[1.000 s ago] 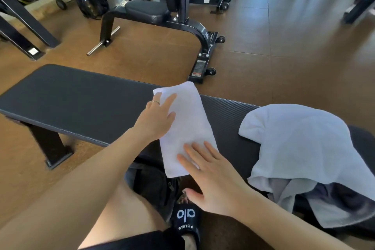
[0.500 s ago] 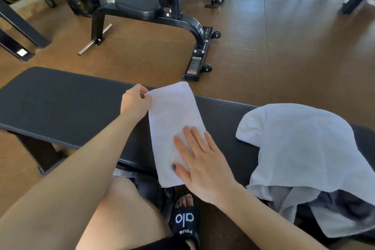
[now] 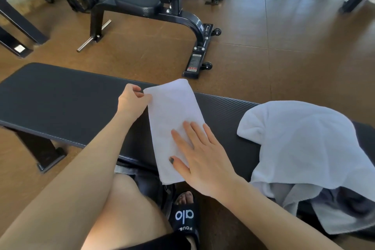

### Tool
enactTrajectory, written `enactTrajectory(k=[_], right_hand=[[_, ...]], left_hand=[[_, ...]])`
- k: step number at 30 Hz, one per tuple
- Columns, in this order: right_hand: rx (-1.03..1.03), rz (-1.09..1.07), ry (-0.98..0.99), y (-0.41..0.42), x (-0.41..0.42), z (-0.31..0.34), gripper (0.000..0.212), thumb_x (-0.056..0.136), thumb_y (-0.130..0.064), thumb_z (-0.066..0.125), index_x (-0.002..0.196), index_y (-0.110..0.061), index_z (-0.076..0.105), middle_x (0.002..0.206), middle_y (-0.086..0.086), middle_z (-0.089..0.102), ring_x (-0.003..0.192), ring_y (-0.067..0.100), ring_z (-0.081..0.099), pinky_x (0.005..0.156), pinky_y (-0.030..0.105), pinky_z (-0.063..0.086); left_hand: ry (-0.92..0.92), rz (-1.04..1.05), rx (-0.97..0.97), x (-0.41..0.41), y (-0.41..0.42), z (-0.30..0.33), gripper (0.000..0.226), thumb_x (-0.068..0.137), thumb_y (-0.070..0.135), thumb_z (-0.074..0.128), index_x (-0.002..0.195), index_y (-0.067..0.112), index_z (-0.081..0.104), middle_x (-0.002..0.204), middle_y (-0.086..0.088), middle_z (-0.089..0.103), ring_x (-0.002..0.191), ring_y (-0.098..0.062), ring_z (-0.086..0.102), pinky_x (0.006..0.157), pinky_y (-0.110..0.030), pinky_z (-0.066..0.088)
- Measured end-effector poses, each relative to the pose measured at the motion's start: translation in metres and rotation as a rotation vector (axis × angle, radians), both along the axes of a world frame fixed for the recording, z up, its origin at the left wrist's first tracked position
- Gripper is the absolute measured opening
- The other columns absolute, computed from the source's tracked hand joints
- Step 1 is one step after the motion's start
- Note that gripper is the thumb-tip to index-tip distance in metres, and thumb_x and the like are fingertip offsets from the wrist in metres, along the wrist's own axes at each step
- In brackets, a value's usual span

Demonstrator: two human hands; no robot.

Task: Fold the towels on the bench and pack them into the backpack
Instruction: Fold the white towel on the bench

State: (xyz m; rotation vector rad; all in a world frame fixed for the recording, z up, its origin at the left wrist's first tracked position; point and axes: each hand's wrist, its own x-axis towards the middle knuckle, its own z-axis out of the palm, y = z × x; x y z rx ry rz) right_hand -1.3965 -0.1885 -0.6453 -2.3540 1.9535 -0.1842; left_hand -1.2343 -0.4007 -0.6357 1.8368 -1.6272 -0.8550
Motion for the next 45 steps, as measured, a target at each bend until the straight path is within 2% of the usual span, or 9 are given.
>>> enactTrajectory(k=[5,8,12,17,23,29,33,38,45], right_hand=[[0.039,0.031,0.005,0.004,0.005,-0.009,0.064,0.101,-0.058,0.020,0.154,-0.023,0.024,0.163,0.013,0.018,0.150,0.033,0.017,0.121,0.052,0.015],[0.011,0.046,0.025,-0.004,0.007,0.003,0.064,0.100,-0.058,0.021,0.150,-0.020,0.032,0.159,0.016,0.026,0.147,0.036,0.026,0.121,0.050,0.017],[-0.018,0.034,0.009,-0.028,0.005,0.012,0.066,0.102,-0.056,0.020,0.156,-0.018,0.020,0.165,0.011,0.013,0.152,0.030,0.011,0.123,0.048,0.014],[0.117,-0.019,0.025,-0.043,-0.009,-0.004,0.072,0.098,-0.057,0.001,0.158,-0.018,0.006,0.166,0.006,-0.001,0.153,0.025,-0.003,0.124,0.046,0.005],[0.134,-0.069,-0.052,-0.040,-0.021,-0.007,0.084,0.087,-0.066,-0.012,0.158,-0.023,-0.001,0.166,0.001,-0.009,0.153,0.020,-0.009,0.124,0.044,0.003],[0.015,-0.077,-0.271,-0.013,-0.031,0.022,0.060,0.103,-0.051,0.024,0.157,-0.025,0.019,0.165,-0.005,0.016,0.152,0.015,0.011,0.122,0.030,0.001],[-0.010,0.089,-0.162,0.025,-0.050,0.023,0.055,0.097,-0.054,0.041,0.144,-0.028,0.043,0.152,-0.009,0.042,0.145,0.014,0.031,0.116,0.024,-0.004],[0.082,0.237,0.014,0.040,-0.061,0.010,0.077,0.088,-0.067,0.045,0.153,-0.030,0.026,0.162,-0.008,0.023,0.150,0.013,0.017,0.121,0.030,0.001],[0.042,0.221,0.025,0.038,-0.056,0.005,0.082,0.082,-0.065,0.058,0.150,-0.028,0.030,0.158,-0.004,0.029,0.147,0.018,0.026,0.122,0.035,0.011]], left_hand=[[-0.035,-0.015,-0.115,-0.001,0.007,-0.002,0.032,0.096,0.017,0.061,0.126,0.012,0.051,0.106,-0.002,0.060,0.102,-0.020,0.061,0.081,-0.027,0.043],[-0.114,-0.081,-0.166,-0.005,0.013,0.005,0.043,0.099,0.018,0.056,0.139,0.013,0.040,0.123,-0.011,0.052,0.099,-0.023,0.057,0.080,-0.030,0.041],[-0.389,-0.360,-0.285,-0.002,0.037,0.017,0.058,0.094,0.023,0.064,0.145,0.018,0.036,0.144,-0.014,0.031,0.123,-0.033,0.038,0.092,-0.035,0.039],[-0.521,-0.652,0.051,0.017,0.053,0.000,0.066,0.100,0.054,0.044,0.159,0.034,0.019,0.167,0.003,0.004,0.152,-0.024,0.004,0.123,-0.045,0.017],[-0.637,-0.707,-0.036,0.024,0.055,-0.001,0.065,0.103,0.058,0.030,0.160,0.037,0.007,0.169,0.005,-0.007,0.154,-0.022,0.008,0.125,-0.042,0.017],[-0.787,-0.734,-0.373,0.013,0.092,0.030,0.064,0.099,0.044,0.052,0.156,0.024,0.029,0.162,-0.008,0.024,0.146,-0.030,0.029,0.118,-0.042,0.030],[-0.652,-0.995,-0.191,0.006,0.165,0.057,0.072,0.085,0.068,0.057,0.142,0.028,0.039,0.145,0.011,0.035,0.128,-0.012,0.041,0.108,-0.032,0.040],[-1.038,-1.129,-0.433,0.002,0.195,0.022,0.068,0.082,0.036,0.069,0.134,0.011,0.033,0.143,-0.013,0.042,0.129,-0.031,0.041,0.110,-0.044,0.041],[-1.042,-1.085,-0.413,-0.003,0.202,0.018,0.059,0.076,0.023,0.077,0.127,0.008,0.052,0.132,-0.016,0.057,0.116,-0.032,0.056,0.096,-0.043,0.054]])
